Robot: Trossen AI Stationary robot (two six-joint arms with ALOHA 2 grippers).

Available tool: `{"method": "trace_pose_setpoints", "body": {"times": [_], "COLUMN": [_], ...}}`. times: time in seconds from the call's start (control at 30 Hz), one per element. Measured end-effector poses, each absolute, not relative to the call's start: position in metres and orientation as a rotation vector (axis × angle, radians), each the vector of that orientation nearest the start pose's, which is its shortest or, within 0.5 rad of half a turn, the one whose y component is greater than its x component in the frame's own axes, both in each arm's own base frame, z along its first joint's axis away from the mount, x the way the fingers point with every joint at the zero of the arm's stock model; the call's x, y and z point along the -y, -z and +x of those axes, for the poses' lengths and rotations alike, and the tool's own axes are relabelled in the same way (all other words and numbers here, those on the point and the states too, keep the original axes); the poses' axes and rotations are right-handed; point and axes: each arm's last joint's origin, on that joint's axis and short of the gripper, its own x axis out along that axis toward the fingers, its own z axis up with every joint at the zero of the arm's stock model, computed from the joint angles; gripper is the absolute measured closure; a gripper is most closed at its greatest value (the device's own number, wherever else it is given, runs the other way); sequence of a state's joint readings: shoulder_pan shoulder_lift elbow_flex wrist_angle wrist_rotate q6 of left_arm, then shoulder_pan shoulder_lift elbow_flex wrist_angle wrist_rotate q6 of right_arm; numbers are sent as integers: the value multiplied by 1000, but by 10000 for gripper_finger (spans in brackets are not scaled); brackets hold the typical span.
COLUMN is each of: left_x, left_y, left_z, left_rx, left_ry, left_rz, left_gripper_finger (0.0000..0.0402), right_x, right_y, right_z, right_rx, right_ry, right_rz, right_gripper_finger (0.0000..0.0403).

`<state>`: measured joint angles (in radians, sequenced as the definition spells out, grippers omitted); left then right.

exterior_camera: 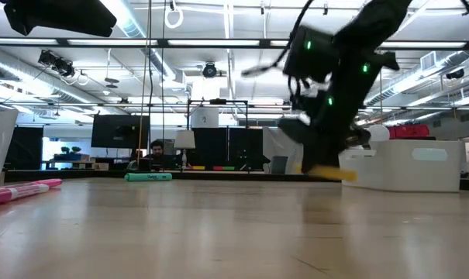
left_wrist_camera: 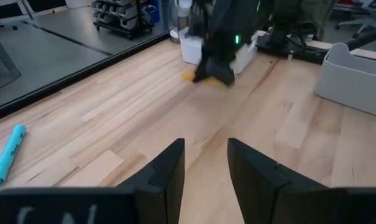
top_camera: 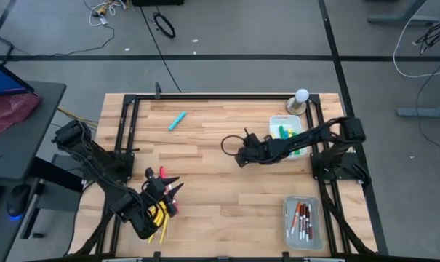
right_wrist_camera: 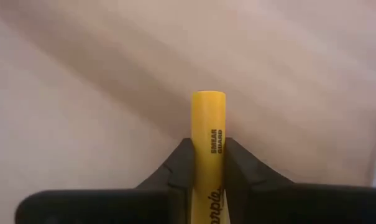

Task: Pick & Place Markers
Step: Put the yellow highlighter into the white bin

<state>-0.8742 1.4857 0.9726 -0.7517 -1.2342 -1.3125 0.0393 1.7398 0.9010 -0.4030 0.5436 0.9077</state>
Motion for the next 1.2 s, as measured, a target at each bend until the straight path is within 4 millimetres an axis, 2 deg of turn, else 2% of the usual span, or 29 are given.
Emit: {"method": "trace_pose_setpoints", "body": {"times": [0.1,0.23,0.43,0.6,0.73,0.9,1.03,1.2], "left_x": [185,185,185,188,189,190,190,189], "left_y": [-225,-225,-223,-217,-211,-210,-211,-211], "left_z": [190,190,191,193,195,196,196,198], "left_rx": [-292,-292,-296,-304,-308,-302,-290,-295], "left_ry": [-596,-596,-598,-603,-611,-610,-613,-617], "left_rz": [-158,-158,-150,-129,-109,-115,-108,-90], "left_gripper_finger": [275,275,275,275,275,275,275,275], "right_x": [-3,-7,1,19,32,48,64,77], "right_y": [-159,-202,-257,-274,-265,-221,-186,-160], "right_z": [300,285,236,189,173,171,168,165], "right_rx": [-793,-655,-562,-608,-717,-796,-753,-672], "right_ry": [904,878,923,1057,1132,1129,1130,1129], "right_rz": [409,399,391,485,595,700,780,838], "right_gripper_finger": [353,352,352,352,351,351,350,350]}}
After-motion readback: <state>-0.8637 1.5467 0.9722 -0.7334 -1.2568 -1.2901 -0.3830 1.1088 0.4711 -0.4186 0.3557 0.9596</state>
